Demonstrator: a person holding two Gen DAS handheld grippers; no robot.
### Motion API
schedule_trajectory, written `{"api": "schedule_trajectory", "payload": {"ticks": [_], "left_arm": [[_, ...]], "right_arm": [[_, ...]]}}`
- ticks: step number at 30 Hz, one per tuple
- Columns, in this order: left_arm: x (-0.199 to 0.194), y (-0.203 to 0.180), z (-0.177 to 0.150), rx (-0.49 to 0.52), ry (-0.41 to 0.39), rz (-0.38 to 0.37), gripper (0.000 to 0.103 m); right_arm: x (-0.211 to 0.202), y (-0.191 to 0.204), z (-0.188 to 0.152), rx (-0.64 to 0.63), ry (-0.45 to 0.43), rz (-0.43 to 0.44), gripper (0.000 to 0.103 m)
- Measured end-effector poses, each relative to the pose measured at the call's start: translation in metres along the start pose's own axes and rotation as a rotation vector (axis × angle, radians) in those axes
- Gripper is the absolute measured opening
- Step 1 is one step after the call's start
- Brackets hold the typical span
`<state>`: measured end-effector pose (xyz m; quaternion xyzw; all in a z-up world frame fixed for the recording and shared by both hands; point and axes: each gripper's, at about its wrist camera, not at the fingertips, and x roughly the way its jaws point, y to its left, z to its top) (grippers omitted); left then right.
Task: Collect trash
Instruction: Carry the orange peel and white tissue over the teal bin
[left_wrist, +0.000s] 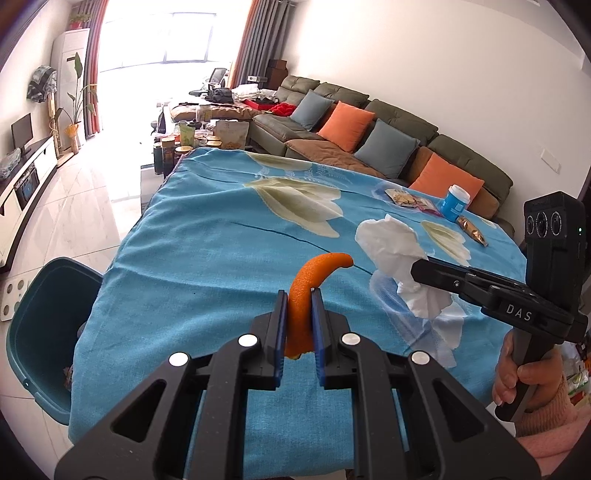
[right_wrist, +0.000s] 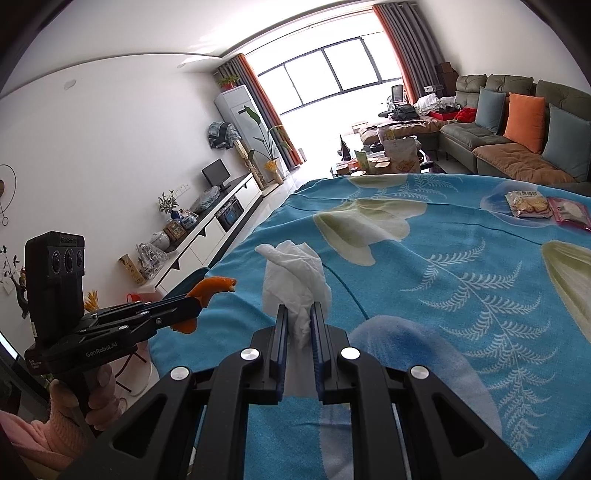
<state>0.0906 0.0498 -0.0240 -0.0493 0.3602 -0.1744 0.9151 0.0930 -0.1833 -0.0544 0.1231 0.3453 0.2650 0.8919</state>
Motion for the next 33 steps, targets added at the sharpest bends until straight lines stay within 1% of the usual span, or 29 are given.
{"api": "schedule_trajectory", "payload": {"ticks": [18, 33], "left_arm": [[-0.021, 0.036, -0.006, -0.063, -0.03, 0.069, 0.013], [-0.034, 0.058, -0.01, -0.105, -0.052, 0.119, 0.013]], "right_arm": [[0.027, 0.028, 0.005, -0.047, 0.034, 0.062, 0.011], [0.047, 0.051, 0.012, -0.087, 0.06, 0.108, 0.011]]}}
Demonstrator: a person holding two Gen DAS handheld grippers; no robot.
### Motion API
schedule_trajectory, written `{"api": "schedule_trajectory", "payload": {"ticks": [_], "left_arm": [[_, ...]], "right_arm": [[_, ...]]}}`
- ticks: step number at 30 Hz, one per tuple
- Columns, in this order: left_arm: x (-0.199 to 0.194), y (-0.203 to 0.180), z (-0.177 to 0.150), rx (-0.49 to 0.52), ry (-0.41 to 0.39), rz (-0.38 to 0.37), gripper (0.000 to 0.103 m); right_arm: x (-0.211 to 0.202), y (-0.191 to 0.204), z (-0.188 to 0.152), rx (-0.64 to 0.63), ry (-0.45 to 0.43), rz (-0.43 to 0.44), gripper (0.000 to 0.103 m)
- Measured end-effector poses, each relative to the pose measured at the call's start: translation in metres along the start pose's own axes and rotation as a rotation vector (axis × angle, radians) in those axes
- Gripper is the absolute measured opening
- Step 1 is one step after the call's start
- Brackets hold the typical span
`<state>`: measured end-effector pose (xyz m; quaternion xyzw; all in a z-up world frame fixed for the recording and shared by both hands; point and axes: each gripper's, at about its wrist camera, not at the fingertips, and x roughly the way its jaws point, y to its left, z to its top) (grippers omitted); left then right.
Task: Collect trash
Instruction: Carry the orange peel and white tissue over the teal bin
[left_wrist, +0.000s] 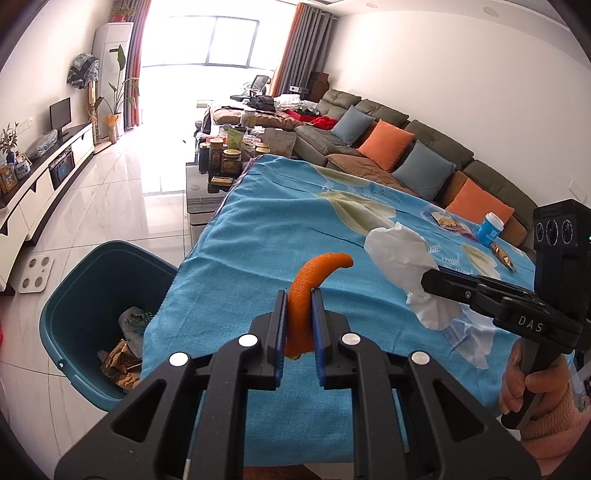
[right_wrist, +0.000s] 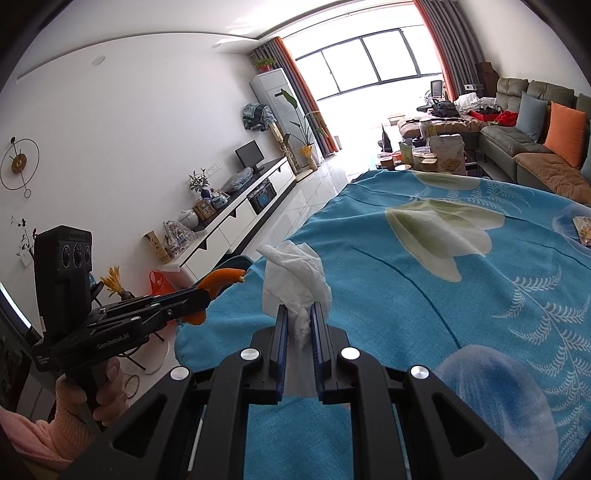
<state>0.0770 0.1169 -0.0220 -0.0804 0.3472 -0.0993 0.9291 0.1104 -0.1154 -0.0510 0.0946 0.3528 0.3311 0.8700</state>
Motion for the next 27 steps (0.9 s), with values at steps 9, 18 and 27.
{"api": "schedule_trajectory", "payload": {"ticks": [9, 18, 27], "left_arm": [[-0.009, 0.015, -0.001, -0.028, -0.016, 0.026, 0.013], [-0.016, 0.03, -0.001, -0.054, -0.029, 0.056, 0.013], [-0.027, 0.05, -0.002, -0.088, -0.043, 0.098, 0.013]], "right_arm": [[0.011, 0.008, 0.004, -0.018, 0.014, 0.025, 0.011], [0.029, 0.022, 0.01, -0.041, 0.038, 0.061, 0.011], [0.044, 0.035, 0.014, -0.059, 0.065, 0.099, 0.011]]}}
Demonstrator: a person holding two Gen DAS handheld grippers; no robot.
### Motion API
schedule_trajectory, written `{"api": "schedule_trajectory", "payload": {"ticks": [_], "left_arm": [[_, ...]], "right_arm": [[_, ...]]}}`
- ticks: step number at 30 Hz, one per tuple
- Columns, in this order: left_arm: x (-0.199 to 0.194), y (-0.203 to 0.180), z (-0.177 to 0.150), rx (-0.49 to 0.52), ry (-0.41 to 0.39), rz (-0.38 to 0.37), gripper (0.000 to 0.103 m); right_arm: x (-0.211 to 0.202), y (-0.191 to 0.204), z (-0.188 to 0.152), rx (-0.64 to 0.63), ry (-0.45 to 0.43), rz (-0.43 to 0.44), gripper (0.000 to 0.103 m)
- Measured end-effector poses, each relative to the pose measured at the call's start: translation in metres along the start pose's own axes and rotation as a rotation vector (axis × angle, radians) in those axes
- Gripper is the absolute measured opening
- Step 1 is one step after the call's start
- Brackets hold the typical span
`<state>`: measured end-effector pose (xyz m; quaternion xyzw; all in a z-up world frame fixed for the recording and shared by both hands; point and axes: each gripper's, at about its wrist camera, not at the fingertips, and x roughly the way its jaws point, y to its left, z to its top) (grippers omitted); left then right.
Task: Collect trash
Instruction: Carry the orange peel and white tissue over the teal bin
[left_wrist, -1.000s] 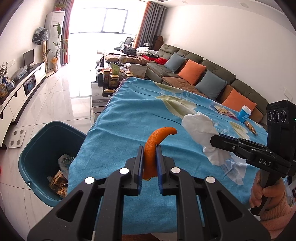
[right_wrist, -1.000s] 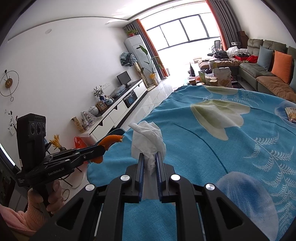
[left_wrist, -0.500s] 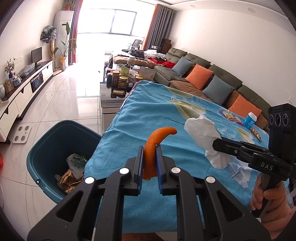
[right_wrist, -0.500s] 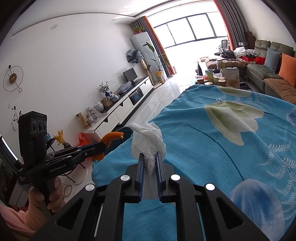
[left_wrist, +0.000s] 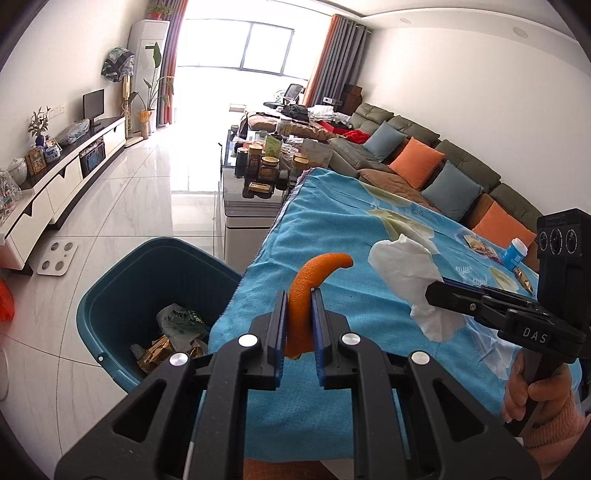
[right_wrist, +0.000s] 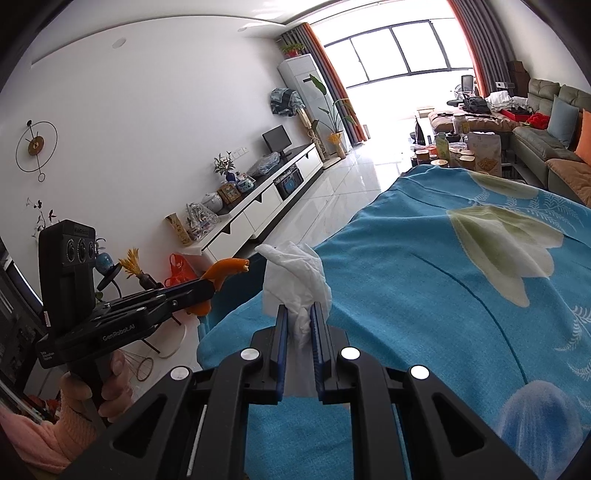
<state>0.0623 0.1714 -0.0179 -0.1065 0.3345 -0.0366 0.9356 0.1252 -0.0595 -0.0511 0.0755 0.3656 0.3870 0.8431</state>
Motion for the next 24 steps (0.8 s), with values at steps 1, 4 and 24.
{"api": "schedule_trajectory", "payload": {"ticks": [1, 4, 24], "left_arm": [[-0.001, 0.002, 0.0, -0.004, -0.001, 0.004, 0.013], [-0.003, 0.009, 0.001, -0.013, -0.006, 0.017, 0.013], [-0.015, 0.05, -0.001, -0.079, -0.028, 0.096, 0.013]], "right_arm": [[0.002, 0.001, 0.0, -0.001, 0.003, 0.005, 0.011], [0.007, 0.006, 0.002, -0.007, 0.012, 0.018, 0.011], [0.039, 0.03, 0.017, -0.052, 0.058, 0.077, 0.011]]}}
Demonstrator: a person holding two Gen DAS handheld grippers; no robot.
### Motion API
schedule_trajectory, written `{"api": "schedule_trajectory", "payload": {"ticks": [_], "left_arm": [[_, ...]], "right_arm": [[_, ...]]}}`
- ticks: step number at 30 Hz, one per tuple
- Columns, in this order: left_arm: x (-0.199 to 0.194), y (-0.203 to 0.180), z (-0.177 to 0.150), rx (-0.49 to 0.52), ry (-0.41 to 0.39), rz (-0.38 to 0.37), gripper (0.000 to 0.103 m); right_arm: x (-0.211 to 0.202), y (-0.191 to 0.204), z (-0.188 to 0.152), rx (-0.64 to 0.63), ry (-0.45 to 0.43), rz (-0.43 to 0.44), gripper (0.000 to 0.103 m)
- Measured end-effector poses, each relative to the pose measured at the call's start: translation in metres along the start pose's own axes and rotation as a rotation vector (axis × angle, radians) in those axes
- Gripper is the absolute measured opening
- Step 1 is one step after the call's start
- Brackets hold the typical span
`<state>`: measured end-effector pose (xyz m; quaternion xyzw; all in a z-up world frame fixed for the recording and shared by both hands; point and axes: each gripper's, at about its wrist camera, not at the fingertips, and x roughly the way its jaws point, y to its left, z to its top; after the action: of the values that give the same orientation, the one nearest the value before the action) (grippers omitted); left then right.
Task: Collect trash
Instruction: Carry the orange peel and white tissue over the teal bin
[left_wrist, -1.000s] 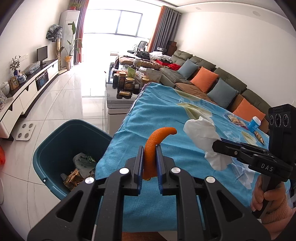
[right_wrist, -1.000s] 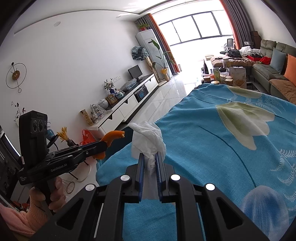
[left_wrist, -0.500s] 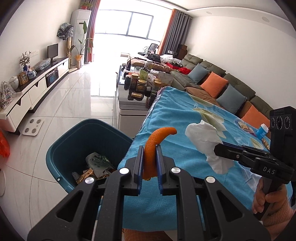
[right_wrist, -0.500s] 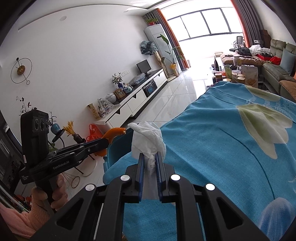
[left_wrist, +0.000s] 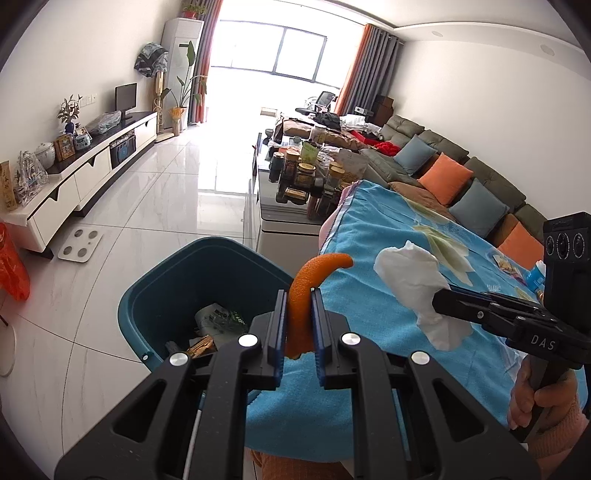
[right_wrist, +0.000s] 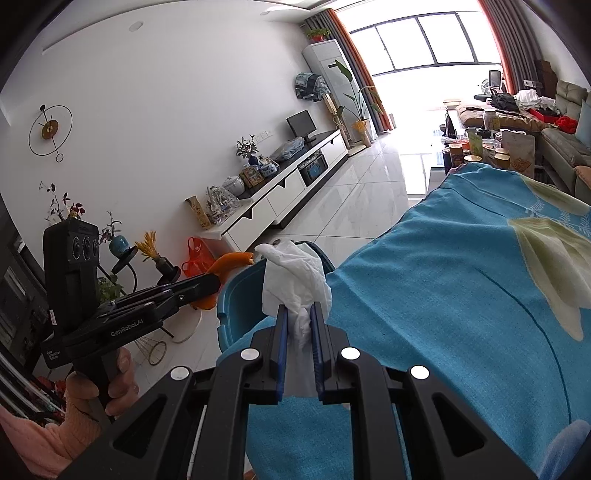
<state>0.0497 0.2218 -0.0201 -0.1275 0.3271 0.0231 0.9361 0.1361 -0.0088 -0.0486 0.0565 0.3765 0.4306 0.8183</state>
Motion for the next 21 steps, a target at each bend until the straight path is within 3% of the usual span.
{"api": "schedule_trajectory", "payload": {"ticks": [21], "left_arm": [[0.002, 0.024, -0.001, -0.046, 0.001, 0.056, 0.013]], "right_arm": [[0.035, 0.014, 0.016, -0.012, 0.051, 0.05, 0.011]]}}
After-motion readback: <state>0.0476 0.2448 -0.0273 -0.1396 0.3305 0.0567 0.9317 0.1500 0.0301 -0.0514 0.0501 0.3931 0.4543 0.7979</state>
